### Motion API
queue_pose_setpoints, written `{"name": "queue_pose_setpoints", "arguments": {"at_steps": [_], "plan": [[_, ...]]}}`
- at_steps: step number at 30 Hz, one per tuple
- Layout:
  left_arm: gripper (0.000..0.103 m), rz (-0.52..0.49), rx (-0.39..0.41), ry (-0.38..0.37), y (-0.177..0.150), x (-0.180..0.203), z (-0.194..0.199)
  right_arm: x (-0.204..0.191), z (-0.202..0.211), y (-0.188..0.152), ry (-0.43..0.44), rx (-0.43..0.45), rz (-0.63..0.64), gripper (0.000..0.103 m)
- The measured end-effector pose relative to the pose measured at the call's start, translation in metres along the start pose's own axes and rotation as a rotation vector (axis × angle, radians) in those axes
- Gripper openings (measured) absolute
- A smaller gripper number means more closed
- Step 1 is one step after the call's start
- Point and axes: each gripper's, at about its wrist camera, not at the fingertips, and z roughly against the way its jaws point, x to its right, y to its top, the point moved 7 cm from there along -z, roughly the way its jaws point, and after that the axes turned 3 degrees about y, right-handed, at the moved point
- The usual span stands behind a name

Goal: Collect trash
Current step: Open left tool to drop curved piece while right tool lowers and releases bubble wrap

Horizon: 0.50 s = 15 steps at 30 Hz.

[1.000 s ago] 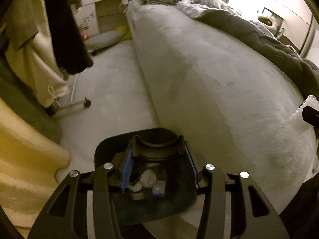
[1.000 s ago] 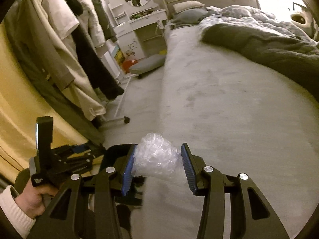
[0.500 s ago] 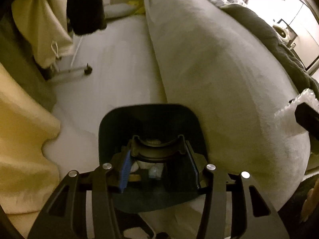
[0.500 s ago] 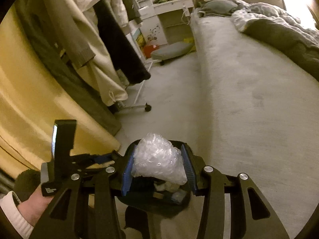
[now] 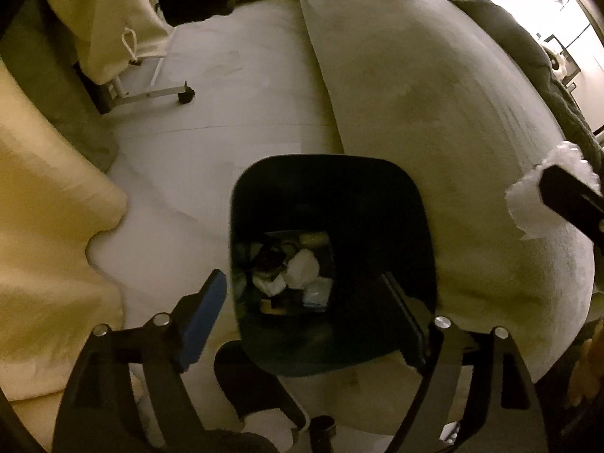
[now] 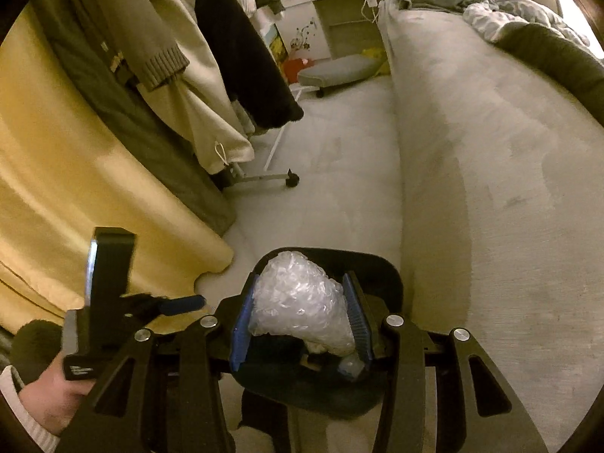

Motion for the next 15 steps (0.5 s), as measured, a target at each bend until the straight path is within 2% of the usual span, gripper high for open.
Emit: {"name": "queue_pose_setpoints", "arguments": {"at_steps": [6,15], "plan": [[0.09,0.012,0.037,0.017,-0.005,-0.02,0.016,-0.003,-0.019,-0.003,-0.001,-0.036,-0.014,0.046],[0.094,0.033,0.135,0.041,-0.002,-0.052,0.046,-0.005,-0.052,-0.015,-0.027,-0.112,-0.006,0.046]]}}
